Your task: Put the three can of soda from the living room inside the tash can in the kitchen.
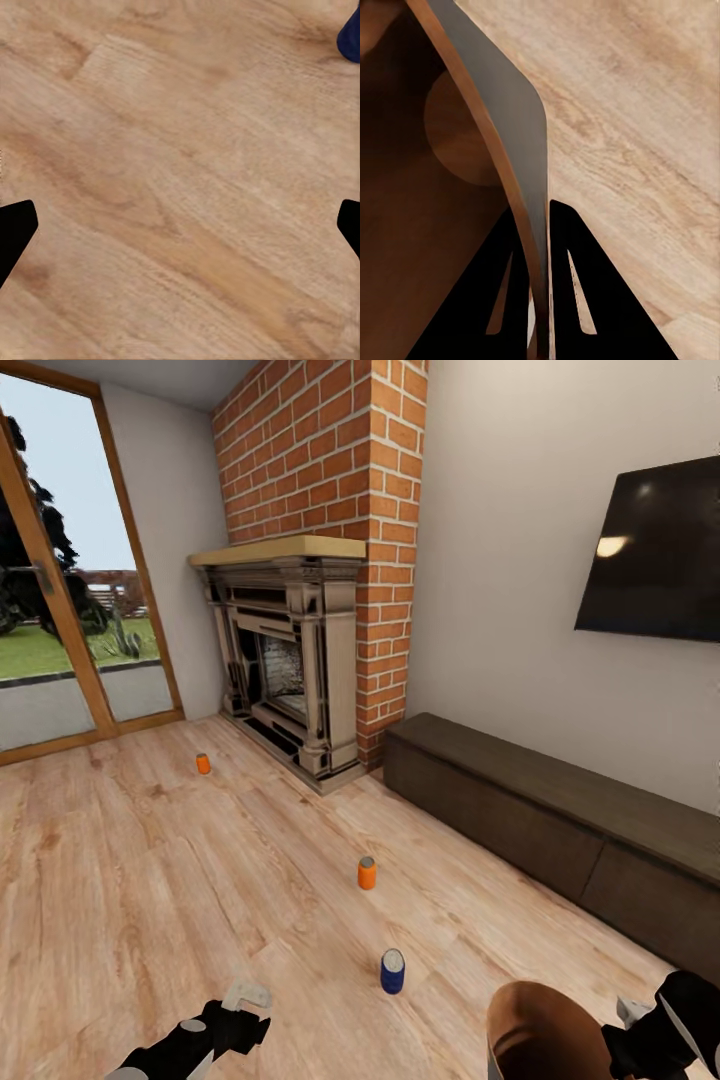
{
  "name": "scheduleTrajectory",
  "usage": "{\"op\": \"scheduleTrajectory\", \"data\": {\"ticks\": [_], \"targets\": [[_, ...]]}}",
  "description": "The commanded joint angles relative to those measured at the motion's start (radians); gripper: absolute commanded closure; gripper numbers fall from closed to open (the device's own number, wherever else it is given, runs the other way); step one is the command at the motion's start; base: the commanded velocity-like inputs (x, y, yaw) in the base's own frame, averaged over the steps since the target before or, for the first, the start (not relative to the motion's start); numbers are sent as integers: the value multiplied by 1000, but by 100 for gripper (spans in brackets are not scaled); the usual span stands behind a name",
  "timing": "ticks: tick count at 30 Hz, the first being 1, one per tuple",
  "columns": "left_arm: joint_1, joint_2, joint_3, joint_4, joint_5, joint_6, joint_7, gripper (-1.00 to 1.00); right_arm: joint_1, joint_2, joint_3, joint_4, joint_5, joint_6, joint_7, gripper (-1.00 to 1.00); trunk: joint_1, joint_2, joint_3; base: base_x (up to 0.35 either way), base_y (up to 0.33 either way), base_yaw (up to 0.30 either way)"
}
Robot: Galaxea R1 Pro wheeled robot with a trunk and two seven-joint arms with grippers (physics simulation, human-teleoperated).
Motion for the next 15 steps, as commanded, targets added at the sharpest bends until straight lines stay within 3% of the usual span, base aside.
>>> {"op": "scheduleTrajectory", "data": {"ticks": [1,15], "targets": [[0,0,0,0,0,0,0,-100,0,-2,-6,0,-21,8,6,100,0,0,0,243,114,-172],[0,0,0,0,0,0,1,-100,2,-12,-7,-1,-22,8,6,100,0,0,8,305,99,-229]]}}
